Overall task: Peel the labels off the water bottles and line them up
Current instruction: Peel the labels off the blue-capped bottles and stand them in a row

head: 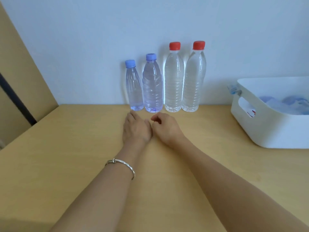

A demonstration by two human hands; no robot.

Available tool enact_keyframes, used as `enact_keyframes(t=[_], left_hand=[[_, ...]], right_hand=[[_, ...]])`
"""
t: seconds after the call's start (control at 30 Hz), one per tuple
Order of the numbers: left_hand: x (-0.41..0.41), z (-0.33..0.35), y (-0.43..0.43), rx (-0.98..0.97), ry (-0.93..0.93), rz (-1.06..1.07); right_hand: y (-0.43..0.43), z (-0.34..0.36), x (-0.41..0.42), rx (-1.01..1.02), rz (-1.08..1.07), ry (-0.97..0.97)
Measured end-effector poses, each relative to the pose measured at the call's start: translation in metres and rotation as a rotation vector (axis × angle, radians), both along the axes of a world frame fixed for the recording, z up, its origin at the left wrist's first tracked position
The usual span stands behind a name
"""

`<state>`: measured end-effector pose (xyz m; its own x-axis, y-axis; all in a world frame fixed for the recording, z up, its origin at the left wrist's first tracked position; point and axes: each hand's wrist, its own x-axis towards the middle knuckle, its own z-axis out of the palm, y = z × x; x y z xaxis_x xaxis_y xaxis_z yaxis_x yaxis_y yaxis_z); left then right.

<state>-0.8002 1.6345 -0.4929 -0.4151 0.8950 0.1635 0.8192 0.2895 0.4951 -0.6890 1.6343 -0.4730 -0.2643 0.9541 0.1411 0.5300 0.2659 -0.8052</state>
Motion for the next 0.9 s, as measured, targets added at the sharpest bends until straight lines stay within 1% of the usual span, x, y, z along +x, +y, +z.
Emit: enact_keyframes(t=[0.03, 0.1, 0.17, 0.27, 0.33, 0.43, 0.5, 0.53, 0.6, 0.67, 0.73, 0.8, 0.83, 0.9], left_hand=[[0.006, 0.000, -0.008, -0.004, 0.018, -0.009], [0.019, 0.001, -0.019, 0.024, 0.024, -0.038], [0.038, 0.001, -0.025, 0.093, -0.004, -0.091], [0.086, 0.004, -0.031, 0.216, -0.036, -0.230], [0.122, 0.006, -0.029, 0.242, -0.073, -0.335], [0.168, 0.005, -0.017, 0.316, -0.098, -0.469], [0.188, 0.007, -0.012, 0.284, -0.139, -0.498], [0.195, 0.007, -0.011, 0.230, -0.128, -0.519], [0.202, 0.006, -0.010, 0.106, 0.020, -0.531], [0.206, 0.007, -0.010, 0.055, 0.207, -0.508], [0.210, 0.010, -0.009, 0.016, 0.341, -0.498], [0.214, 0.014, -0.006, -0.034, 0.416, -0.508], [0.214, 0.017, -0.005, -0.051, 0.434, -0.520], [0.210, 0.032, 0.000, -0.107, 0.379, -0.540]], right_hand=[[-0.007, -0.001, 0.002, 0.036, 0.036, -0.052], [-0.018, -0.005, 0.013, 0.065, 0.044, -0.051], [-0.028, -0.004, 0.033, 0.048, 0.015, 0.021], [-0.045, 0.008, 0.073, 0.022, -0.032, 0.124], [-0.055, 0.021, 0.104, 0.082, -0.076, 0.096], [-0.062, 0.045, 0.153, 0.179, -0.152, -0.017], [-0.062, 0.064, 0.185, 0.245, -0.189, -0.079], [-0.061, 0.074, 0.199, 0.265, -0.206, -0.072], [-0.059, 0.094, 0.220, 0.252, -0.228, -0.007], [-0.051, 0.113, 0.231, 0.225, -0.259, -0.003], [-0.038, 0.131, 0.240, 0.219, -0.289, -0.018], [-0.021, 0.142, 0.252, 0.194, -0.305, -0.055], [-0.011, 0.143, 0.259, 0.169, -0.314, -0.111], [0.006, 0.135, 0.277, 0.101, -0.341, -0.272]])
